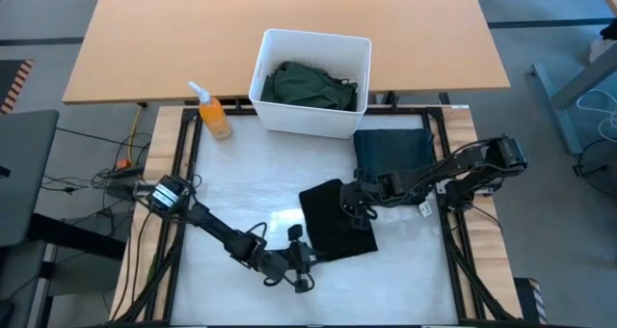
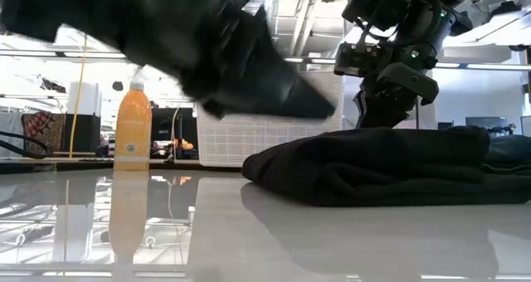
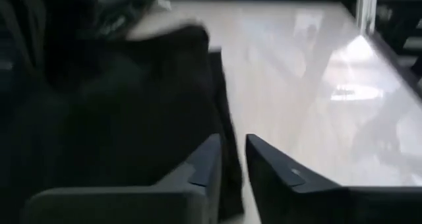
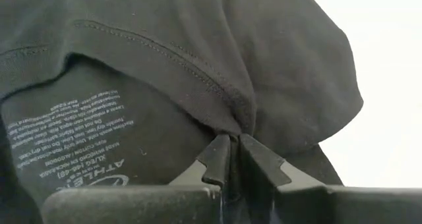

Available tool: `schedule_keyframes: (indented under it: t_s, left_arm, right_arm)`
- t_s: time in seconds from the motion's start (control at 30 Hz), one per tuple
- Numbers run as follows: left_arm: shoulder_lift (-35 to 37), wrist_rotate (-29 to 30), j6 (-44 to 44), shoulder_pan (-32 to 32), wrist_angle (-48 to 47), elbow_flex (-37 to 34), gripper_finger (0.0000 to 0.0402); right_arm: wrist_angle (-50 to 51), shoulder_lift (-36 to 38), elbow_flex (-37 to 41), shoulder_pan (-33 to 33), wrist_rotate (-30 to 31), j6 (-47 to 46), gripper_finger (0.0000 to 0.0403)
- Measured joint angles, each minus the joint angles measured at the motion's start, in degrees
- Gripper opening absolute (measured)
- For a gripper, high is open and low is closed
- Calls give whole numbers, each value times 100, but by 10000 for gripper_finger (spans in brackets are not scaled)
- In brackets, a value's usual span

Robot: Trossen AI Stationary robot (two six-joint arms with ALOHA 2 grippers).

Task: Fold laundry
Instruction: Fold the black t-shirt

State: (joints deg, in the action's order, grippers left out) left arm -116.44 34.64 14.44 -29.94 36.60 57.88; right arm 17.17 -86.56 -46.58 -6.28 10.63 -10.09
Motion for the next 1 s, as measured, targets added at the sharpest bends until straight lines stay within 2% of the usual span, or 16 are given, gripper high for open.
schedule_keyframes:
  t_s: [0.1, 0.23, 0.4, 0.57, 0.7, 0.8, 0.9, 1.0]
  left_arm:
    - [15, -91, -70, 31, 4, 83, 102]
    - [8, -51, -136, 48, -517, 248, 153]
    - [6, 255, 18, 62, -1145, 387, 184]
    - [-17, 226, 20, 68, -1206, 426, 184]
    - [-303, -115, 348, 124, -1055, 460, 183]
    - [-578, -131, 468, 145, -981, 619, 179]
    - [-609, 35, 430, 136, -1032, 762, 159]
    - [-610, 273, 388, 79, -1259, 818, 114]
  right_arm:
    - [-2, 0, -1, 0, 0, 0, 59]
    - [-25, 0, -1, 42, 0, 0, 59]
    - [-42, 0, -1, 44, 0, 0, 59]
    - [-50, 0, -1, 44, 0, 2, 59]
    - [-56, 2, -1, 44, -2, 2, 59]
    - [-29, 4, -3, 44, -2, 1, 59]
    - [140, 4, -6, 44, -2, -35, 59]
    - [334, 4, -6, 44, -4, -42, 59]
